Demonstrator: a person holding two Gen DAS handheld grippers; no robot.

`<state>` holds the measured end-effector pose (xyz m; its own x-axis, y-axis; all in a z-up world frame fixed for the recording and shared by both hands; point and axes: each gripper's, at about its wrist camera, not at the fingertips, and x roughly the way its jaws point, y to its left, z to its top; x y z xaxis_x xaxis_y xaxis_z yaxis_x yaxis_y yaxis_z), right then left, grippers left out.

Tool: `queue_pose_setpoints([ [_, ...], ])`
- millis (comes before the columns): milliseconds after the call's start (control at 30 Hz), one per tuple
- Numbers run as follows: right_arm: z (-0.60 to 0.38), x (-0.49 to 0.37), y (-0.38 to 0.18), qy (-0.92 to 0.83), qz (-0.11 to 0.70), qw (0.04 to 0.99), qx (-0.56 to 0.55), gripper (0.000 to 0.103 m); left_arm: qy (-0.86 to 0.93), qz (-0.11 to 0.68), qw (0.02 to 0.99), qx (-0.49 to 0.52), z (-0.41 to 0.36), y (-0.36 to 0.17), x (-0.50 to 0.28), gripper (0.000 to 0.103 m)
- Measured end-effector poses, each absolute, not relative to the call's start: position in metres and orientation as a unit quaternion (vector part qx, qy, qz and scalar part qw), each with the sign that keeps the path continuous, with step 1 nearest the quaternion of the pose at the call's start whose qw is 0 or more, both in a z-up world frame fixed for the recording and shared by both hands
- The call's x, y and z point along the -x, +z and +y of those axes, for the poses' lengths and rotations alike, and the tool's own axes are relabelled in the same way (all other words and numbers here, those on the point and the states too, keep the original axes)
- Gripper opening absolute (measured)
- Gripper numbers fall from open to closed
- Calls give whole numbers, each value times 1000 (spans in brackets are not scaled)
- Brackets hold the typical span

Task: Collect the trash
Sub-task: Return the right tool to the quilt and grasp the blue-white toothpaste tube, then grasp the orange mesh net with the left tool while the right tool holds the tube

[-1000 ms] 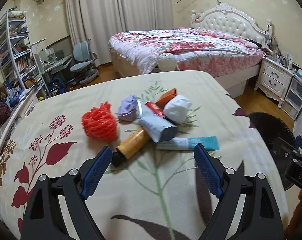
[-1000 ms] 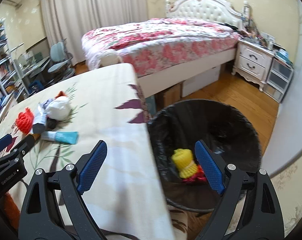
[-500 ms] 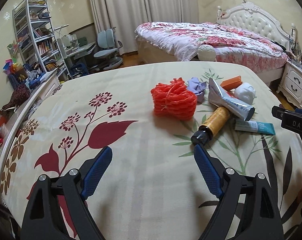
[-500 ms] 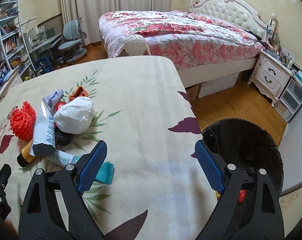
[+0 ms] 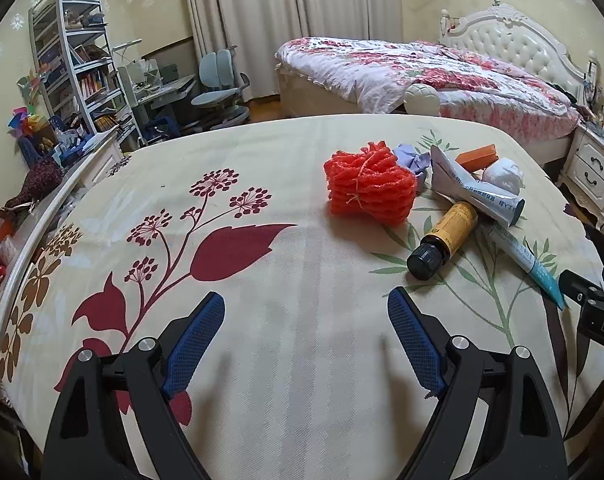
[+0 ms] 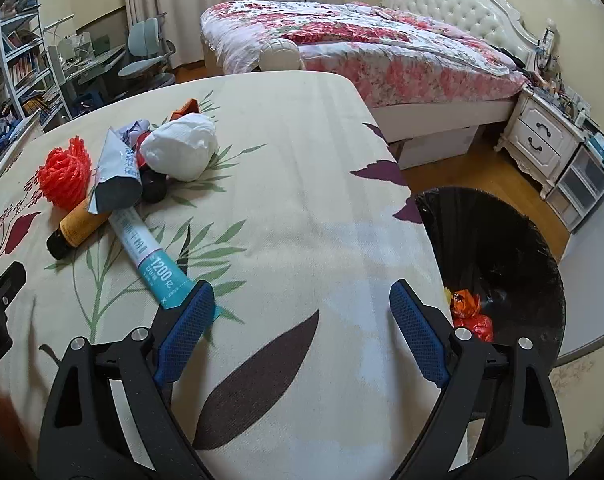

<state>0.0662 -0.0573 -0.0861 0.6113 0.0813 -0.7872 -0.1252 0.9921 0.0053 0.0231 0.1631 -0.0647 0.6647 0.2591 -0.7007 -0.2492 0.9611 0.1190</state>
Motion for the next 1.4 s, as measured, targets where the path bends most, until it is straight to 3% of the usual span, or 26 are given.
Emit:
queue_pose_setpoints([
  [200, -51, -48, -81, 70, 428, 901, 28, 86, 144, 386, 911, -2, 168, -65, -19, 84],
  [367, -42, -48, -71, 115, 410, 905, 16, 76, 147, 390, 909, -2, 171, -68, -18, 84],
  [467, -26, -56, -73, 141, 415, 899, 29, 63, 147, 397, 906, 1, 172, -70, -20, 84],
  [600, -10, -68, -79, 161, 423, 891, 39, 57, 143, 405, 903, -4, 172, -73, -22, 83],
  [667, -4, -69, -80, 156, 420, 893, 52, 50, 141, 407, 902, -7, 171, -74, -22, 84],
  [733, -3, -67, -79, 157, 418, 893, 61, 32, 140, 408, 902, -7, 171, -75, -21, 84],
  [800, -6, -66, -79, 154, 418, 893, 57, 23, 136, 411, 902, -5, 172, -75, -22, 84],
  [1400, -41, -93, -83, 102, 417, 903, 7, 20, 108, 376, 920, 18, 169, -62, -54, 83],
])
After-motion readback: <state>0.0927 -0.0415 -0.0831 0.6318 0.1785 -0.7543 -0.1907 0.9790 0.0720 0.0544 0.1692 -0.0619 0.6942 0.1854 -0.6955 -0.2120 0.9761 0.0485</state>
